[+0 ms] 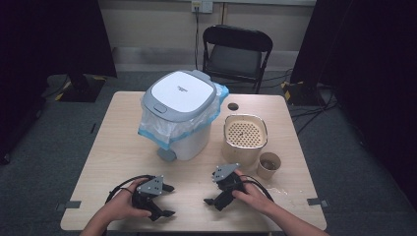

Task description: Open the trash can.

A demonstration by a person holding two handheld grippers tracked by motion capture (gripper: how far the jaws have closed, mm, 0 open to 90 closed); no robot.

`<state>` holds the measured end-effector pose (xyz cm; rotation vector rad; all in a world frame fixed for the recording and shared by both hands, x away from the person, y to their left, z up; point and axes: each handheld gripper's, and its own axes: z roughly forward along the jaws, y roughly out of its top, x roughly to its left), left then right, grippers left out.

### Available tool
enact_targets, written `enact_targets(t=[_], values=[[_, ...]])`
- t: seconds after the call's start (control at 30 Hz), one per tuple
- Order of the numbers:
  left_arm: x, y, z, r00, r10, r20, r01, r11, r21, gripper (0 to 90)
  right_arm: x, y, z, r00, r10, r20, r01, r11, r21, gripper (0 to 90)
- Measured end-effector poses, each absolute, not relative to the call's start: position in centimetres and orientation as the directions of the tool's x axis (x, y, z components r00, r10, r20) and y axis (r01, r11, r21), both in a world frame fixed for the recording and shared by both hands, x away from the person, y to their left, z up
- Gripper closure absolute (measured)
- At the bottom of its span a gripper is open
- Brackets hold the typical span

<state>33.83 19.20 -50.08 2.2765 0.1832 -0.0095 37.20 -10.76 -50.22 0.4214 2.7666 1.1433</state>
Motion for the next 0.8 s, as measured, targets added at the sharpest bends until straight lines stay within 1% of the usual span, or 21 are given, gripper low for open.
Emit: enact_targets(t=[0.03, 0.17, 0.3, 0.33, 0.47, 0.67, 0.8], values=[[33.8, 19.2, -50.0, 0.99, 0.127, -0.066, 0.134, -0.648, 0.75, 15.2, 37.2, -10.8, -50.2, -0.956, 0.294, -0.003, 0.206, 0.677, 0.707, 0.0], [33.8, 19.4, -50.1, 0.989, 0.13, -0.071, 0.139, -0.644, 0.752, 15.1, 37.6, -10.9, -50.2, -0.966, 0.259, -0.006, 0.18, 0.685, 0.706, 0.0], [33.8, 19.4, -50.0, 0.986, 0.144, -0.082, 0.156, -0.64, 0.753, 15.1, 37.6, -10.9, -50.2, -0.966, 0.259, -0.005, 0.18, 0.684, 0.707, 0.0], [33.9, 19.5, -49.8, 0.983, 0.163, -0.086, 0.173, -0.653, 0.737, 15.4, 37.6, -10.9, -50.2, -0.966, 0.258, -0.005, 0.18, 0.684, 0.707, 0.0], [34.1, 19.8, -49.4, 0.973, 0.2, -0.118, 0.22, -0.637, 0.738, 15.9, 37.6, -10.9, -50.2, -0.966, 0.258, -0.005, 0.179, 0.684, 0.707, 0.0], [34.5, 20.3, -47.7, 0.96, 0.246, -0.133, 0.258, -0.59, 0.765, 15.9, 37.6, -10.9, -50.2, -0.966, 0.258, -0.004, 0.18, 0.684, 0.707, 0.0], [34.6, 20.7, -46.4, 0.955, 0.265, -0.132, 0.268, -0.587, 0.764, 15.9, 37.6, -10.9, -50.2, -0.966, 0.258, -0.005, 0.179, 0.684, 0.707, 0.0]])
